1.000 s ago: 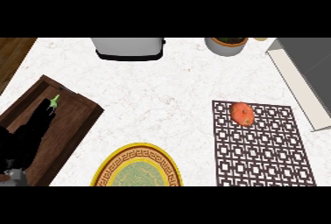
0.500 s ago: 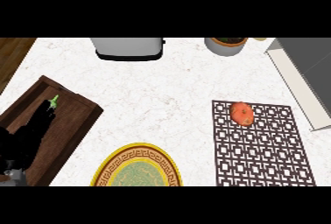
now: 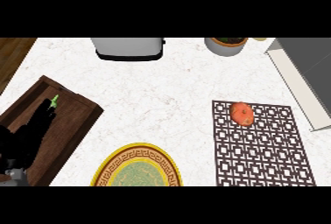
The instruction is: Pick the cupcake from the placemat and place it in the tiered shelf
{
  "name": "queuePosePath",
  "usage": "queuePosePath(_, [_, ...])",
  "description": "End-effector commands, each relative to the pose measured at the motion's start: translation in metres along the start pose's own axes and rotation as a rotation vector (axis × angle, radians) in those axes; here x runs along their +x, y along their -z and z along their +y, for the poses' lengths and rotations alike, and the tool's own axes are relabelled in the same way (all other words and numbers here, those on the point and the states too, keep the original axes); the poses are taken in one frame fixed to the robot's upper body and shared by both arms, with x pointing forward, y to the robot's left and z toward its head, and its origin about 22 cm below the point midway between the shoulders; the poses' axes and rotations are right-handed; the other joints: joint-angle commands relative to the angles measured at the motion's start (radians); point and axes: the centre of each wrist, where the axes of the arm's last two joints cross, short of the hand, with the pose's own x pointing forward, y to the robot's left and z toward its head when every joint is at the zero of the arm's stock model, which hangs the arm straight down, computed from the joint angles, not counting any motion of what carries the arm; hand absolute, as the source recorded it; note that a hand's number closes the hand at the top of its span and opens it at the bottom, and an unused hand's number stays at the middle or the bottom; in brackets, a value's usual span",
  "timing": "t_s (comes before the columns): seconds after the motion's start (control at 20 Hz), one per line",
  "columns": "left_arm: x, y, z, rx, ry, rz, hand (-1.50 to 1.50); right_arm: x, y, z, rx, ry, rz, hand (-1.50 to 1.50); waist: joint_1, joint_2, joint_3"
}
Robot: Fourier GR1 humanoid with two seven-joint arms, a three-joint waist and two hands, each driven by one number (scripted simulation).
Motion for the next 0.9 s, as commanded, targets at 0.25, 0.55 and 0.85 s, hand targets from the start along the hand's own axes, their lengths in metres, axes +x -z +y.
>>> queuePosePath(0.25, [-0.006,-0.006,0.002,-0.006,-0.001,0.019,0.00,0.004,0.001,-0.030,0.045,0.328,0.095,-1.50,-0.017,-0.011,0.000])
queuePosePath(0.55, [-0.021,-0.012,0.016,0.019,-0.010,0.010,0.00,0.000,-0.018,-0.042,-0.016,0.528,0.059,-1.50,-0.020,-0.011,-0.001])
queuePosePath(0.85, [-0.012,-0.007,-0.005,0.038,0.001,0.018,0.00,-0.004,-0.044,-0.120,-0.064,0.652,0.058,-1.50,-0.048,-0.020,-0.002])
